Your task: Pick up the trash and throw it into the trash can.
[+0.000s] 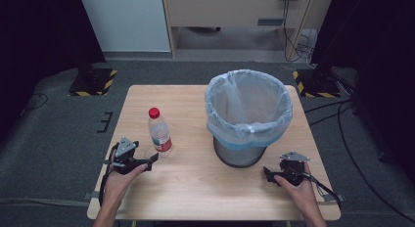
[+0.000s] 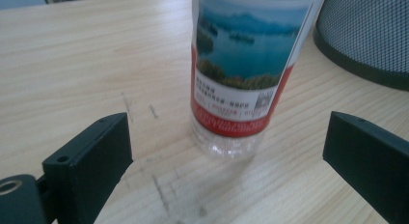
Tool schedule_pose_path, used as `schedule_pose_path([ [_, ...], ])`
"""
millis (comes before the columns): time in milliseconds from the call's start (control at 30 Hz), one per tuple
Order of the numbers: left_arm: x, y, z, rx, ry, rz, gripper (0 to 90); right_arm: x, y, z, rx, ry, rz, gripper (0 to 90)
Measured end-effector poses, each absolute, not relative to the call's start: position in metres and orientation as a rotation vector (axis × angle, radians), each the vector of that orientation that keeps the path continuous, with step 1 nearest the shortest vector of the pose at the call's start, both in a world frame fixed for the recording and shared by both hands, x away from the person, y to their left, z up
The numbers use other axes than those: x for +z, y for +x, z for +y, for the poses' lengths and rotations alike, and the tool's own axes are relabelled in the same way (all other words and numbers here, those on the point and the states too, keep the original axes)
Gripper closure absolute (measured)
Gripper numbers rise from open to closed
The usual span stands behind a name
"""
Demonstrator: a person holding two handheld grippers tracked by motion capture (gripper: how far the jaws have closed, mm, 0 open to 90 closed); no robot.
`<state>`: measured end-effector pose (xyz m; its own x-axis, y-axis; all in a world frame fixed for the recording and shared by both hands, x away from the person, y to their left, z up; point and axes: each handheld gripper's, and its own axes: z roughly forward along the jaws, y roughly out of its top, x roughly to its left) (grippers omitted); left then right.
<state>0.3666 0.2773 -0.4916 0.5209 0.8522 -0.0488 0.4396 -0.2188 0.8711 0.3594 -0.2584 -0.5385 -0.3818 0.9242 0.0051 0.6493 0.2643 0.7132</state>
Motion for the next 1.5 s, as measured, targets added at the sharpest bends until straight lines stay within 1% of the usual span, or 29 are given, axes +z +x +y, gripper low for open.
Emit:
schedule_pose_path([
  [267, -0.473, 0.382, 0.265, 0.579, 1.808, 1.005, 2.3, -0.539, 0.360, -0.258, 0.896, 1.426, 2.127, 3.7],
  [300, -0.466, 0.384, 0.262, 0.571, 1.779, 0.976, 2.1, -0.539, 0.360, -0.258, 0.895, 1.426, 2.127, 3.7],
  [400, -0.457, 0.388, 0.256, 0.576, 1.771, 0.934, 2.4, -0.539, 0.360, -0.258, 0.895, 1.425, 2.127, 3.7],
  [733, -0.450, 0.406, 0.249, 0.571, 1.768, 0.919, 2.5, -0.539, 0.358, -0.259, 0.897, 1.422, 2.130, 3.7],
  [833, -0.451, 0.411, 0.251, 0.566, 1.760, 0.939, 8.3, -0.538, 0.358, -0.259, 0.898, 1.423, 2.131, 3.7],
  [900, -0.452, 0.412, 0.252, 0.558, 1.756, 0.943, 9.7, -0.538, 0.358, -0.259, 0.897, 1.423, 2.131, 3.7],
  [967, -0.453, 0.413, 0.253, 0.550, 1.760, 0.942, 14.5, -0.538, 0.358, -0.259, 0.897, 1.423, 2.131, 3.7],
  [1033, -0.453, 0.413, 0.253, 0.548, 1.766, 0.938, 16.9, -0.539, 0.358, -0.259, 0.897, 1.422, 2.131, 3.7],
  [1067, -0.453, 0.413, 0.253, 0.547, 1.768, 0.930, 19.9, -0.539, 0.358, -0.259, 0.898, 1.420, 2.132, 3.7],
  [1133, -0.452, 0.413, 0.253, 0.547, 1.768, 0.929, 22.9, -0.539, 0.358, -0.259, 0.899, 1.421, 2.130, 3.7],
  [1167, -0.452, 0.413, 0.253, 0.552, 1.769, 0.927, 22.9, -0.539, 0.358, -0.259, 0.899, 1.421, 2.130, 3.7],
  [1200, -0.452, 0.414, 0.254, 0.557, 1.764, 0.930, 26.3, -0.539, 0.357, -0.259, 0.900, 1.425, 2.132, 3.7],
  [1500, -0.449, 0.413, 0.254, 0.556, 1.764, 0.901, 27.5, -0.539, 0.357, -0.259, 0.900, 1.424, 2.134, 3.7],
])
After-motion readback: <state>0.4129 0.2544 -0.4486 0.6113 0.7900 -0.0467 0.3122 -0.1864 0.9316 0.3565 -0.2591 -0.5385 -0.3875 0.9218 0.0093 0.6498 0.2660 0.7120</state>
